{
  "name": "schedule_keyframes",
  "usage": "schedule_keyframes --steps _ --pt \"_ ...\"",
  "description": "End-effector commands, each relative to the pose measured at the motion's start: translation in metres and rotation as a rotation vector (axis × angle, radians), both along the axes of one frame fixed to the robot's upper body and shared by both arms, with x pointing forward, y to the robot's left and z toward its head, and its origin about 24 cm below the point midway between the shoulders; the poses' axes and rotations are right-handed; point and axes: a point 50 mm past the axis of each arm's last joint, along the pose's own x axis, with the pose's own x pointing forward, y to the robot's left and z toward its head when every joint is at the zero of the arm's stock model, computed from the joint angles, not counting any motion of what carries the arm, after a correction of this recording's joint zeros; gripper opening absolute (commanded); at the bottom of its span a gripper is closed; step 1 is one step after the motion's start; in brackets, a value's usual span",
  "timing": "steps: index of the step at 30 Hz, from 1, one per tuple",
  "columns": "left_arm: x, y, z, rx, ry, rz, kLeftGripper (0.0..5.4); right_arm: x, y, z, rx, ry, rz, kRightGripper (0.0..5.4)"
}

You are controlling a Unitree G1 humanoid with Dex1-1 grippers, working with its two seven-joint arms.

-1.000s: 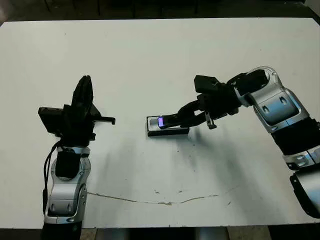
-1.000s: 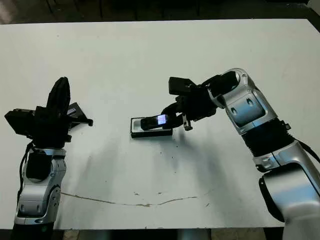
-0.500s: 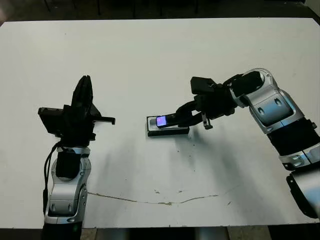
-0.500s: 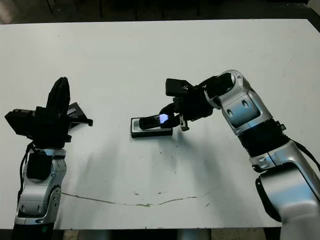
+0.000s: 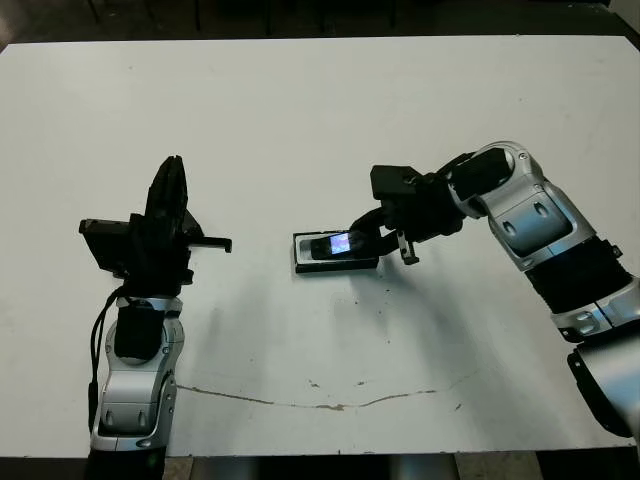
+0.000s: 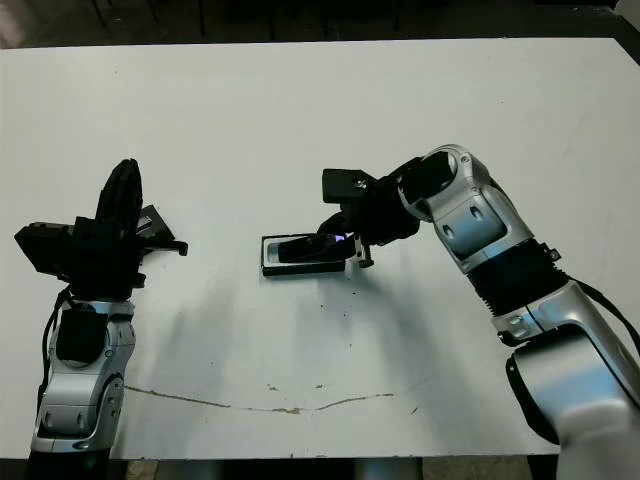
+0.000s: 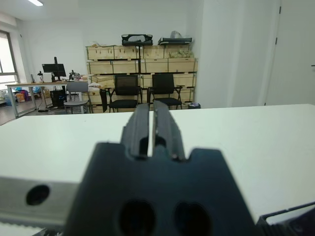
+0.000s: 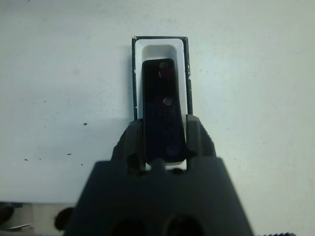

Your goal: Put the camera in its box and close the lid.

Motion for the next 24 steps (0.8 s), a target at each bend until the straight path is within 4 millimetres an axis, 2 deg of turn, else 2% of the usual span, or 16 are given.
schedule_keyframes --steps 1,14,24 --pt "-0.002 0.001 -0.008 -0.006 0.039 0.012 0.0 -0.004 0.006 -0.01 -0.02 0.033 0.027 0.71" --pt "-0.006 0.001 -0.01 -0.007 0.05 0.015 0.0 -0.008 0.023 -0.016 -0.017 0.043 0.065 0.71" --pt "-0.008 0.003 -0.011 0.001 0.044 0.018 0.0 -0.008 0.025 -0.018 -0.017 0.026 0.046 0.71"
